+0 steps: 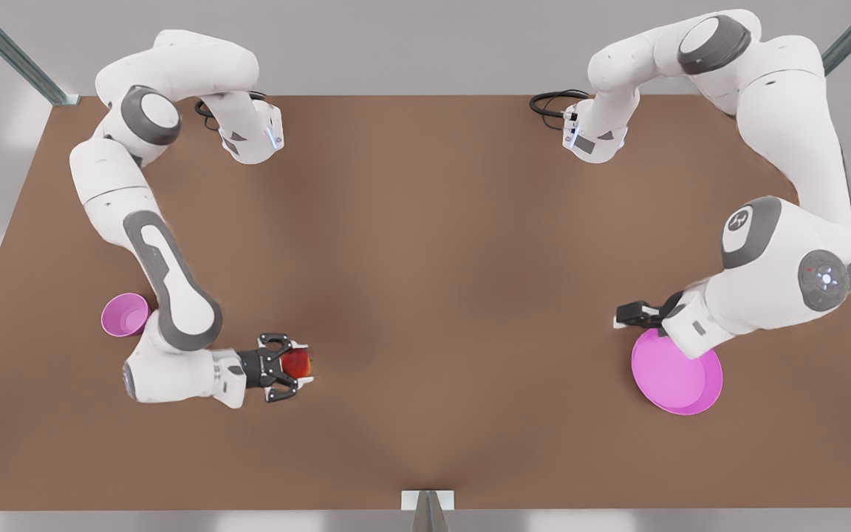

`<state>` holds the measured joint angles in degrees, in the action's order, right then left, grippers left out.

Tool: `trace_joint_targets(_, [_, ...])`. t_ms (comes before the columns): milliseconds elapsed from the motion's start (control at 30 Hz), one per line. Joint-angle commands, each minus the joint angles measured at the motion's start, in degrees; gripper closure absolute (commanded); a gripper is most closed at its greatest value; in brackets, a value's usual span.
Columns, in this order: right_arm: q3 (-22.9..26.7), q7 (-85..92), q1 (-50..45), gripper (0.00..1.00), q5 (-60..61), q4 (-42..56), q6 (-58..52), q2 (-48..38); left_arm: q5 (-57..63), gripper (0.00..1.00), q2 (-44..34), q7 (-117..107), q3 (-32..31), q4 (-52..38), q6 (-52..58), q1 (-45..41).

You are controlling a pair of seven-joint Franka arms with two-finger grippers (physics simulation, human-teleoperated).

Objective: Use the left arm to pick up the apple from the plate, transfer it to the gripper of the right arm, and then use the right arm to place it into the bowl

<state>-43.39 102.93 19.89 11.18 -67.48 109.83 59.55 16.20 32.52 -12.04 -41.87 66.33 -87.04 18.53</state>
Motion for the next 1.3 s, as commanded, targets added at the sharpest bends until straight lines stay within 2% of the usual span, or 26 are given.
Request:
trace_joint_targets(0, [-0.03,-18.3,1.81,0.24,-22.69,0.24,-12.44,-1.01,-8.7,0.0,-17.38,-0.2,31.33,15.02,2.59,-19.88])
trace_joint_targets(33, [-0.03,-17.86,2.25,0.24,-25.67,0.24,-13.85,-1.54,-9.34,0.0,-19.51,5.61,33.6,17.77,2.66,-20.64])
trace_joint_targets(133, [0.06,-10.65,5.24,0.24,-33.15,-0.2,-16.76,-2.86,-9.69,0.0,-19.6,7.29,33.52,17.07,5.74,-19.93])
trace_joint_targets(167, [0.06,-6.26,7.0,0.24,-36.49,-1.25,-16.76,-2.69,-9.87,0.0,-19.51,7.47,31.58,16.64,5.83,-20.37])
trace_joint_targets(267, [-0.21,3.76,13.86,0.24,-39.48,-3.98,-15.35,-2.86,-9.87,0.0,-17.14,7.64,29.21,10.48,9.61,-20.9])
trace_joint_targets(400, [0.14,9.82,14.74,0.24,-40.71,-3.8,-15.26,-3.12,-9.61,0.0,-16.44,7.64,29.47,10.04,9.61,-19.49])
trace_joint_targets(467, [3.13,16.32,14.12,0.24,-40.71,-3.71,-15.35,-5.67,-9.26,0.0,-16.35,7.64,29.56,10.04,9.7,-19.58])
trace_joint_targets(533, [17.62,25.55,6.04,0.24,-30.97,-4.33,-15.17,-12.88,-7.67,0.0,-16.26,7.47,29.74,10.04,9.7,-19.4])
trace_joint_targets(567, [23.34,28.63,3.22,0.24,-26.92,-5.55,-13.6,-14.72,-7.5,0.0,-16.26,7.47,29.65,10.04,9.78,-19.41])
trace_joint_targets(600, [27.2,31.62,1.73,0.24,-23.93,-8.8,-9.73,-16.65,-7.58,0.0,-16.26,7.56,29.65,10.04,9.78,-19.41])
trace_joint_targets(633, [33.62,35.05,-1.87,0.24,-18.48,-11.8,-7.79,-18.86,-7.5,0.0,-16.26,7.47,29.56,10.04,9.78,-19.49])
trace_joint_targets(667, [36.35,37.07,-3.37,0.24,-16.63,-11.89,-7.62,-19.12,-7.5,0.0,-16.26,7.56,29.56,10.13,9.87,-19.49])
trace_joint_targets(1100, [36.09,39.54,1.38,0.24,-14.17,-14.35,-8.76,-18.68,-6.09,0.0,-16.26,7.56,29.3,10.13,9.87,-20.81])
trace_joint_targets(1267, [36.36,39.62,3.66,0.24,-14.43,-24.01,-3.66,-25.19,-6.09,0.0,-16.26,7.56,29.3,10.13,9.87,-20.81])
